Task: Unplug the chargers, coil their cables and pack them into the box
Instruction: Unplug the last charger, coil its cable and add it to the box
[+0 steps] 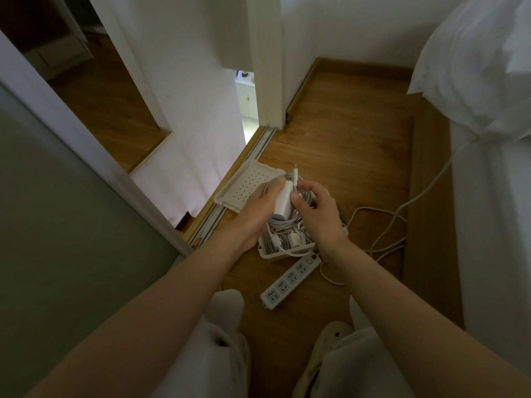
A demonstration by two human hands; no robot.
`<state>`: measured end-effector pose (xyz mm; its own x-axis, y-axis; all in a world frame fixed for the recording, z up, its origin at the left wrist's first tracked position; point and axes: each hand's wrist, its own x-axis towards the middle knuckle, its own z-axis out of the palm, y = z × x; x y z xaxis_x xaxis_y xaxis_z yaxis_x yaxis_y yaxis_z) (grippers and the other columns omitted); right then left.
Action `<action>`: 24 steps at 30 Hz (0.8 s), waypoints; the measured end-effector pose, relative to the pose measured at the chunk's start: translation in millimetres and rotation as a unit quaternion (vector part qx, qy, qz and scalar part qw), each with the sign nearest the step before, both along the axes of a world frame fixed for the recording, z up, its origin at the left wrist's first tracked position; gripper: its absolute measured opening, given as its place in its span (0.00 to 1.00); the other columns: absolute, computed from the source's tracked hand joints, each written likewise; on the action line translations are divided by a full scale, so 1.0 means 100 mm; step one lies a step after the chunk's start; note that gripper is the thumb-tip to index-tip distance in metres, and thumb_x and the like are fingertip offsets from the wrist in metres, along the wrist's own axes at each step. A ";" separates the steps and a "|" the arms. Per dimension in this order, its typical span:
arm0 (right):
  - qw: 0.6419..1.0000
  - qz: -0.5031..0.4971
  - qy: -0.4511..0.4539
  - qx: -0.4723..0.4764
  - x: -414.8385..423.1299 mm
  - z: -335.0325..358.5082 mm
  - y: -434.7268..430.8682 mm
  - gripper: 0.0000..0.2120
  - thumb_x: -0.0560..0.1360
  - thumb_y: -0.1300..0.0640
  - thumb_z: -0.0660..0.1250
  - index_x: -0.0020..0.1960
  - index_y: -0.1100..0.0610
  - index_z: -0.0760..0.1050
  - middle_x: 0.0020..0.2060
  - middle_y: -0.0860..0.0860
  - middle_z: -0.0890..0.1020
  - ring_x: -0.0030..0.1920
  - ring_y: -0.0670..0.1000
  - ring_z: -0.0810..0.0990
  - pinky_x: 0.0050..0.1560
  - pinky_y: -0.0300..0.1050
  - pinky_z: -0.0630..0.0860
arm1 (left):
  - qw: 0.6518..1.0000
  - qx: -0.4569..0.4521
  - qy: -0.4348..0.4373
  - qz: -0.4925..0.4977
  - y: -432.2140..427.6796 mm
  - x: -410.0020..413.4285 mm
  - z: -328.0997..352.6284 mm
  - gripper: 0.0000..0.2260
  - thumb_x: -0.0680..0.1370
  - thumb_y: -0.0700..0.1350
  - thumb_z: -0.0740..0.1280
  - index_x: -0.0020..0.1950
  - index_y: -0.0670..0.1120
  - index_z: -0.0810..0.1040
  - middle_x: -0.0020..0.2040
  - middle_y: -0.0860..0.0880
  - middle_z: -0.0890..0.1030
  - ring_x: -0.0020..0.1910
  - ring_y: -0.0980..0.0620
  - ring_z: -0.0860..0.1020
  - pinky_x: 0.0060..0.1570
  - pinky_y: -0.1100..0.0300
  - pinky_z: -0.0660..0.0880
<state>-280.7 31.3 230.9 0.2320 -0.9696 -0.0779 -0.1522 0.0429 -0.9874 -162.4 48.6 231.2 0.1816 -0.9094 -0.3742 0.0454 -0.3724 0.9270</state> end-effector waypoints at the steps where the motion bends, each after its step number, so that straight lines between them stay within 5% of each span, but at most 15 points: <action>1: 1.000 -0.016 0.001 0.004 0.01 -0.01 0.00 0.11 0.78 0.59 0.61 0.61 0.55 0.73 0.47 0.43 0.75 0.44 0.43 0.75 0.34 0.30 0.73 | 1.000 0.004 0.006 -0.001 0.00 -0.01 0.00 0.17 0.80 0.56 0.58 0.65 0.50 0.70 0.52 0.45 0.78 0.47 0.50 0.80 0.41 0.59 0.80; 7: 0.993 -0.114 0.017 0.035 0.04 -0.10 -0.03 0.05 0.79 0.59 0.61 0.52 0.54 0.75 0.45 0.50 0.78 0.38 0.41 0.75 0.31 0.32 0.69 | 0.999 0.028 -0.007 -0.028 -0.03 -0.06 -0.07 0.22 0.74 0.59 0.67 0.64 0.51 0.72 0.55 0.45 0.80 0.53 0.46 0.80 0.50 0.51 0.79; 12: 0.982 -0.155 0.102 0.013 0.05 -0.13 -0.07 0.06 0.79 0.56 0.60 0.51 0.54 0.75 0.50 0.55 0.77 0.48 0.52 0.77 0.47 0.47 0.77 | 0.998 0.029 -0.056 -0.027 -0.08 -0.05 -0.18 0.21 0.74 0.59 0.67 0.64 0.52 0.73 0.56 0.48 0.80 0.55 0.48 0.79 0.57 0.49 0.76; 16: 0.993 -0.114 -0.040 0.006 0.03 0.11 0.01 0.07 0.81 0.60 0.54 0.51 0.58 0.71 0.40 0.47 0.77 0.42 0.43 0.76 0.39 0.27 0.73 | 0.990 0.043 -0.131 -0.021 -0.09 0.06 -0.29 0.24 0.74 0.61 0.66 0.65 0.50 0.73 0.58 0.48 0.78 0.56 0.48 0.77 0.49 0.56 0.77; 20: 0.983 -0.085 -0.155 0.046 -0.01 0.29 0.10 0.08 0.82 0.61 0.52 0.49 0.56 0.69 0.34 0.50 0.73 0.34 0.46 0.74 0.39 0.36 0.78 | 0.986 0.101 -0.130 0.038 -0.08 0.26 -0.34 0.25 0.73 0.60 0.68 0.64 0.47 0.71 0.54 0.44 0.78 0.51 0.45 0.79 0.48 0.50 0.79; 24: 0.995 -0.073 -0.068 0.002 -0.09 0.34 0.11 0.11 0.82 0.60 0.52 0.49 0.52 0.72 0.33 0.48 0.72 0.31 0.44 0.68 0.32 0.37 0.69 | 0.991 0.086 -0.079 0.063 -0.08 0.37 -0.29 0.20 0.75 0.58 0.67 0.61 0.49 0.72 0.52 0.45 0.79 0.49 0.44 0.80 0.50 0.46 0.79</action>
<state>-289.9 42.1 265.0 0.0971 -0.9935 -0.0600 -0.0081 0.0595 -0.9982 -125.8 40.5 202.2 0.3585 -0.8010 -0.4794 -0.0390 -0.5260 0.8496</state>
